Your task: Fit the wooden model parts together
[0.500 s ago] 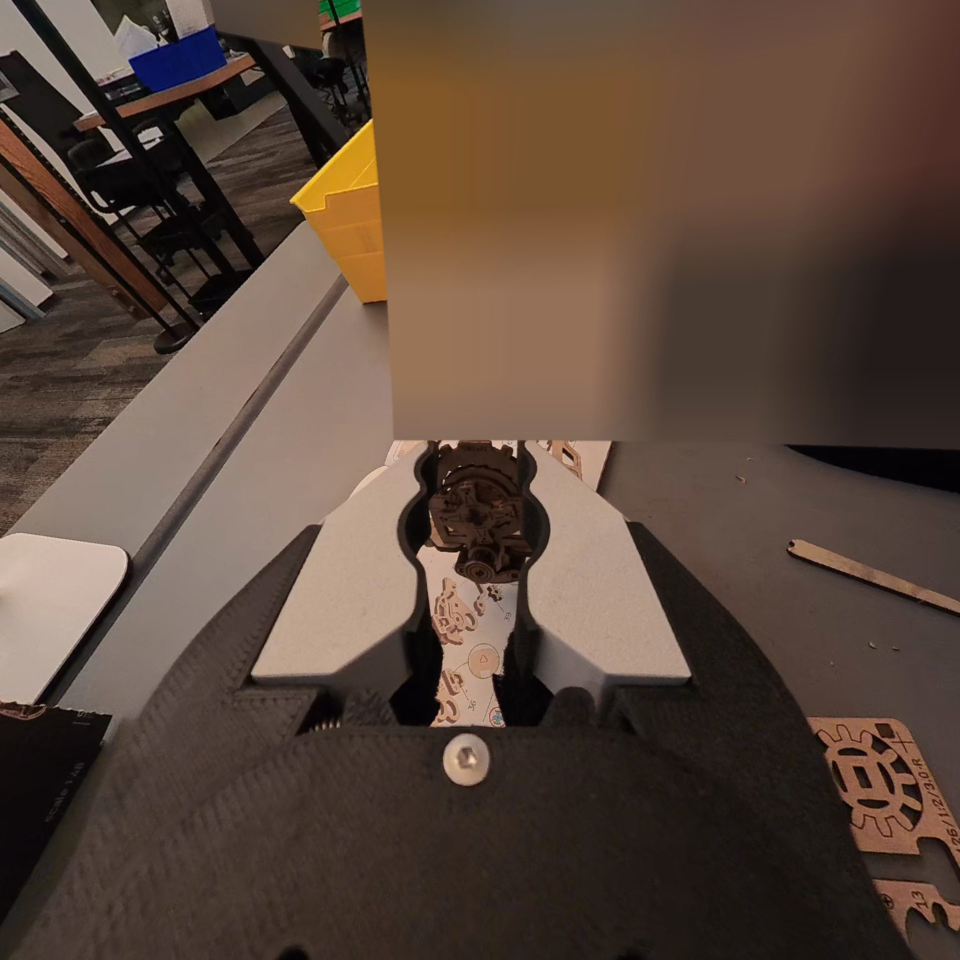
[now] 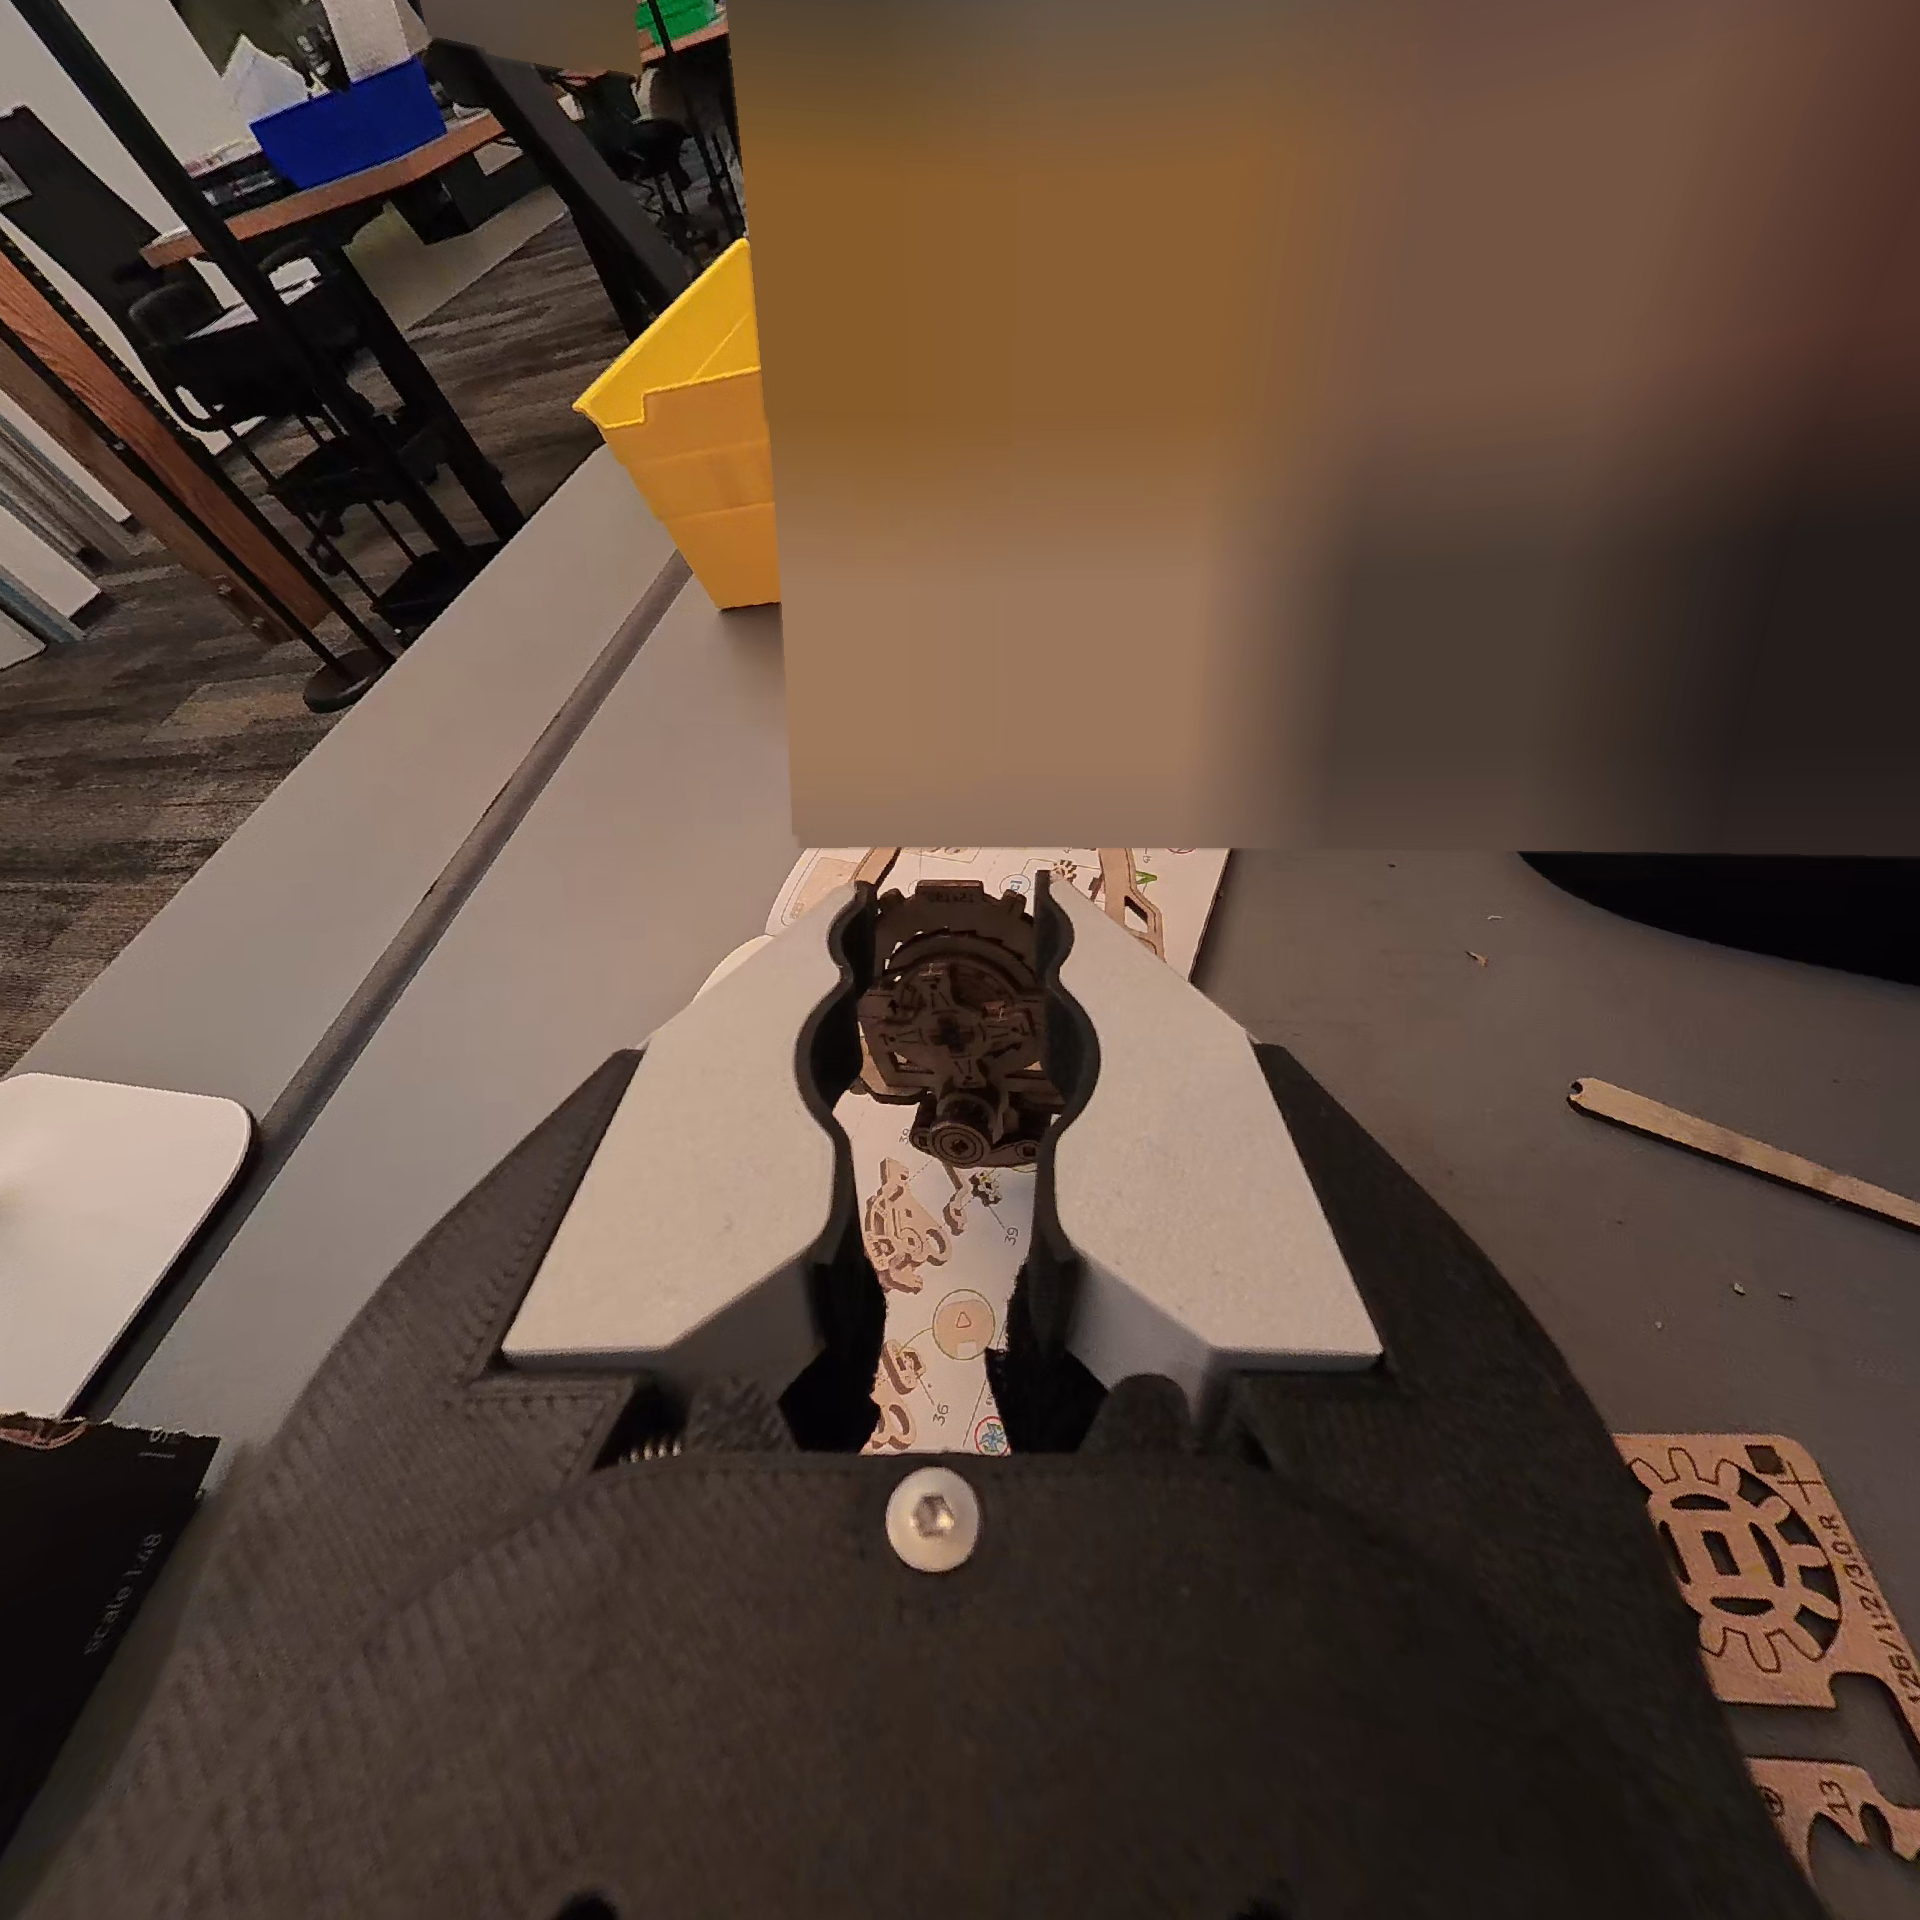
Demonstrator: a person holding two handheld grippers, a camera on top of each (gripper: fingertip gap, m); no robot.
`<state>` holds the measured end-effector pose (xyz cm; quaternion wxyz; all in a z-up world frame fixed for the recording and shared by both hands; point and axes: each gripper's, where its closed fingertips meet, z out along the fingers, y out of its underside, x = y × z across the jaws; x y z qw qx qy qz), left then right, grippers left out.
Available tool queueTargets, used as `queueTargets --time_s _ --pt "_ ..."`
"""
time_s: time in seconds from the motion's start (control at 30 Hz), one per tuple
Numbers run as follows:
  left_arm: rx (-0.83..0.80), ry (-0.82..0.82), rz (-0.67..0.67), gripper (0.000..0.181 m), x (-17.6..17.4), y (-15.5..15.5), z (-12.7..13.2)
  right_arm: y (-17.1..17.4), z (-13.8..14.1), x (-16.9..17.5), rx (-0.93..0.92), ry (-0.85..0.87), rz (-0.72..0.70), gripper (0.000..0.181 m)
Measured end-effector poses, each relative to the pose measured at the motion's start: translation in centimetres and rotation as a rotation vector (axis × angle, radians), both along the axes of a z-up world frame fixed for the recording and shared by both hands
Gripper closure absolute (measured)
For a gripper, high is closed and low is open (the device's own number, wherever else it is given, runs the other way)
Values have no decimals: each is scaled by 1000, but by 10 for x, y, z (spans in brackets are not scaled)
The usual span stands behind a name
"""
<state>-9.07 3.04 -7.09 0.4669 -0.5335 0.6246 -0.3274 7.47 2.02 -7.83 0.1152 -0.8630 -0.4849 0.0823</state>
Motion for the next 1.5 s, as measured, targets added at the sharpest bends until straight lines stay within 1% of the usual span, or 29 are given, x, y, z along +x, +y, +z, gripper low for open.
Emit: queueTargets --time_s 1.07,1.3,1.5 --pt "8 0 -32 153 1 -6 0 -4 -10 -6 -46 -9 43 179" --pt "20 -33 -81 153 1 -14 5 -5 -11 -11 -51 -9 60 179" --pt "55 -92 -138 153 -1 -25 16 -6 -10 -14 -50 -2 70 180"
